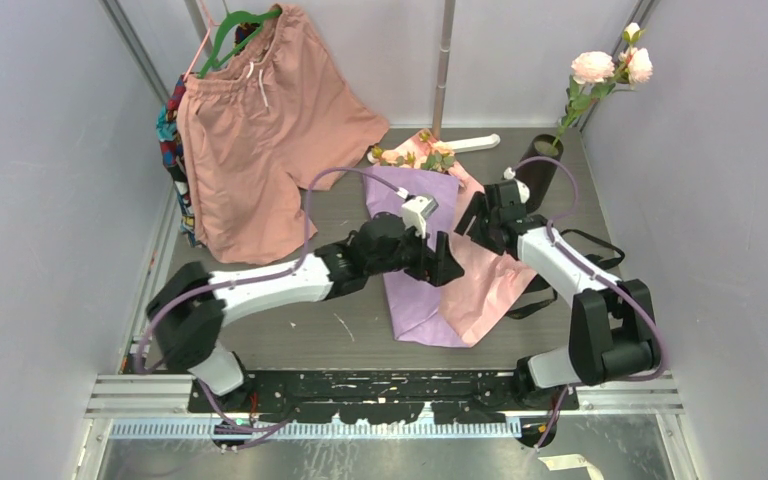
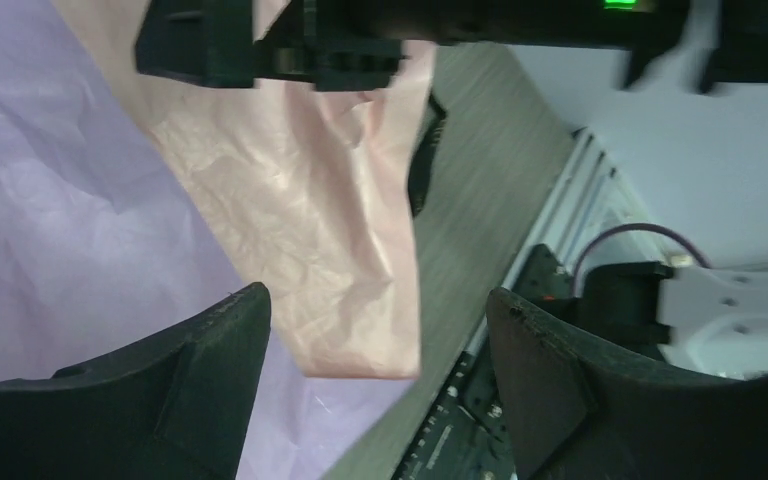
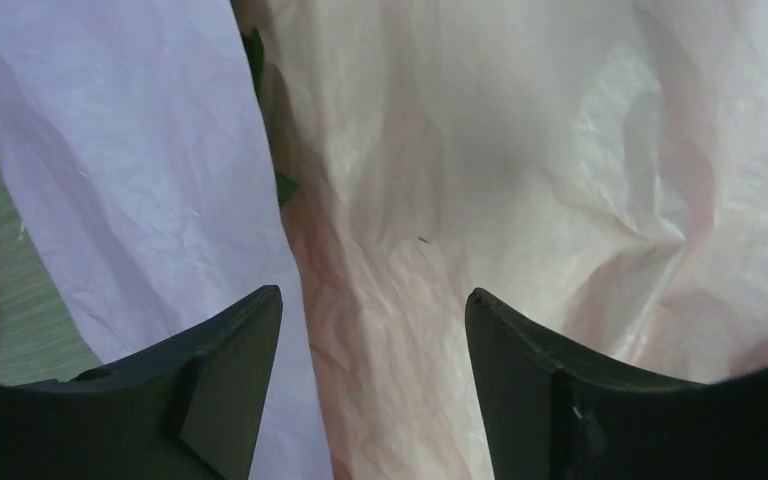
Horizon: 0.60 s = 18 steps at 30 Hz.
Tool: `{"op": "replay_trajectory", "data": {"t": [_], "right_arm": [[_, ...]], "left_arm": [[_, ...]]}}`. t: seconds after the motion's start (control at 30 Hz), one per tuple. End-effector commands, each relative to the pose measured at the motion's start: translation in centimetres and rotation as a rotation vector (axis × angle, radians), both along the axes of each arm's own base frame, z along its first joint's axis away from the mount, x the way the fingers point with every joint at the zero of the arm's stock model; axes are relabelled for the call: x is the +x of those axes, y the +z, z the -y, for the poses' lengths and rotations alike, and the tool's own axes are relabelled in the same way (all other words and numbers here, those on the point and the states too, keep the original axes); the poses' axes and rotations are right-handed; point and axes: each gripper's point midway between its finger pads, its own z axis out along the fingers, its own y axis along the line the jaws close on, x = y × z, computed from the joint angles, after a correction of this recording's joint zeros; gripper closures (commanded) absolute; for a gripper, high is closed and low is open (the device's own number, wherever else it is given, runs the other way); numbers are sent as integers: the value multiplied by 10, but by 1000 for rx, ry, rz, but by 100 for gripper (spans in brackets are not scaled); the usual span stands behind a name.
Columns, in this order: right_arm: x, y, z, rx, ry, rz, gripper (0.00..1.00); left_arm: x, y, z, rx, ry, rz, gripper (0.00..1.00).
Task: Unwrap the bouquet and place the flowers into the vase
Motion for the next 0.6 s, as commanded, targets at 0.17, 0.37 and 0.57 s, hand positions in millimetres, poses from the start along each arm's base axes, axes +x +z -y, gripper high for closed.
{"op": "replay_trajectory", "data": {"t": [0.17, 0.37, 0.57], "right_arm": [[49, 3, -24, 48, 66, 51, 23], [62, -16, -53, 152, 148, 29, 29], [55, -6, -86, 171, 227, 46, 32]], "left_arm": [[-31, 78, -64, -20, 80, 157, 20], [-33, 75, -95, 37, 143, 174, 20], [-28, 63, -109, 82, 196, 175, 20]]}}
